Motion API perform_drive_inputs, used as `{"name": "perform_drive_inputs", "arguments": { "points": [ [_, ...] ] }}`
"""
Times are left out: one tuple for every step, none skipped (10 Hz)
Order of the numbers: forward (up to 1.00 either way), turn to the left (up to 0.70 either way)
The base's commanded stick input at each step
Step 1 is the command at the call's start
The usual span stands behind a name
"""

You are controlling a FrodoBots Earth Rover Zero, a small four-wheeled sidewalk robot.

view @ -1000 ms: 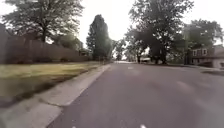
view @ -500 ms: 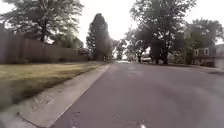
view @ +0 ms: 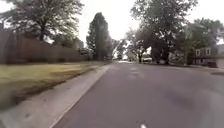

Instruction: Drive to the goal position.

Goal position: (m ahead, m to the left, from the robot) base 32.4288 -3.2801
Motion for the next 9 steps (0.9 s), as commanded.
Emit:
{"name": "perform_drive_inputs", "arguments": {
  "points": [
    [1.00, 0.00],
    [1.00, 0.00],
    [1.00, 0.00],
    [1.00, 0.00],
    [1.00, 0.00],
    [1.00, 0.00],
    [1.00, 0.00],
    [1.00, 0.00],
    [1.00, 0.00]
  ]
}}
